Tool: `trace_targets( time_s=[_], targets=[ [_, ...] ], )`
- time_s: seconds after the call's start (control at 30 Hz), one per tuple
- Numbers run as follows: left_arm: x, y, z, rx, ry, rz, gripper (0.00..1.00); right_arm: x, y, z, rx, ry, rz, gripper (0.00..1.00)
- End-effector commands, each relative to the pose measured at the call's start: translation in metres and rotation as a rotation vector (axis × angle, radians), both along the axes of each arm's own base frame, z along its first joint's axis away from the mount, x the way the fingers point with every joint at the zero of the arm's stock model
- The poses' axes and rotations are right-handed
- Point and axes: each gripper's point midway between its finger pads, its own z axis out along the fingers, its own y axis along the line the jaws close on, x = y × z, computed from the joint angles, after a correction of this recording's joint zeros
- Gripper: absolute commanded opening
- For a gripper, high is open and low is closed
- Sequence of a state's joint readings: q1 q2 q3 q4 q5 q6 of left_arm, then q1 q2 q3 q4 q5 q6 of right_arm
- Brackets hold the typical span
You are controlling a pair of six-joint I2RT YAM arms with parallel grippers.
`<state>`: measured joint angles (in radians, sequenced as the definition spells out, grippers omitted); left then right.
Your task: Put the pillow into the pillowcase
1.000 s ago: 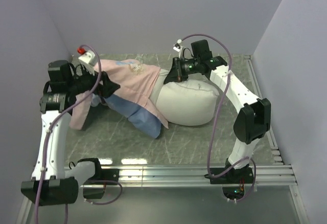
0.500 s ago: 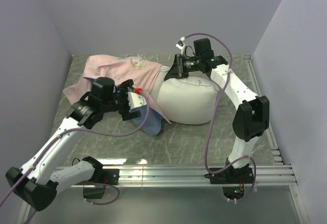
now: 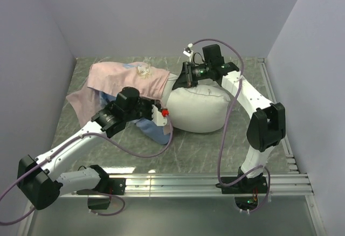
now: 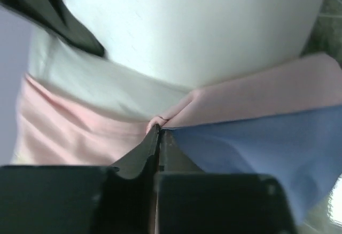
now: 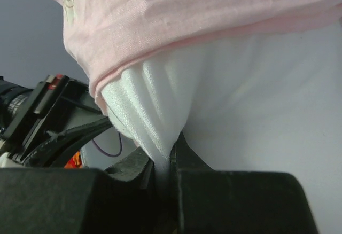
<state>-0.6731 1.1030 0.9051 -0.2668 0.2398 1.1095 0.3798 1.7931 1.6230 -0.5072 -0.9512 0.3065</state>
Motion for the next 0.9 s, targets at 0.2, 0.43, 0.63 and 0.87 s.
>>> trace_targets(
  time_s=[0.2, 0.43, 0.63, 0.87],
  targets=[
    [0.008, -0.09, 0.146, -0.429, 0.069, -0.174, 0.0, -0.028, 0.035, 0.018, 0.114, 0.057, 0.075, 0.0],
    [0.055, -0.116, 0.247, -0.697, 0.096, -0.158, 0.0, -0.041, 0.048, 0.041, 0.205, 0.093, 0.093, 0.0],
    [0.072, -0.12, 0.248, -0.771, 0.247, -0.161, 0.0, -0.027, 0.03, 0.022, 0.152, 0.094, 0.057, 0.0],
    [0.086, -0.172, 0.156, -0.684, 0.542, -0.13, 0.0, 0.016, 0.037, -0.052, 0.056, 0.18, 0.03, 0.0]
  ],
)
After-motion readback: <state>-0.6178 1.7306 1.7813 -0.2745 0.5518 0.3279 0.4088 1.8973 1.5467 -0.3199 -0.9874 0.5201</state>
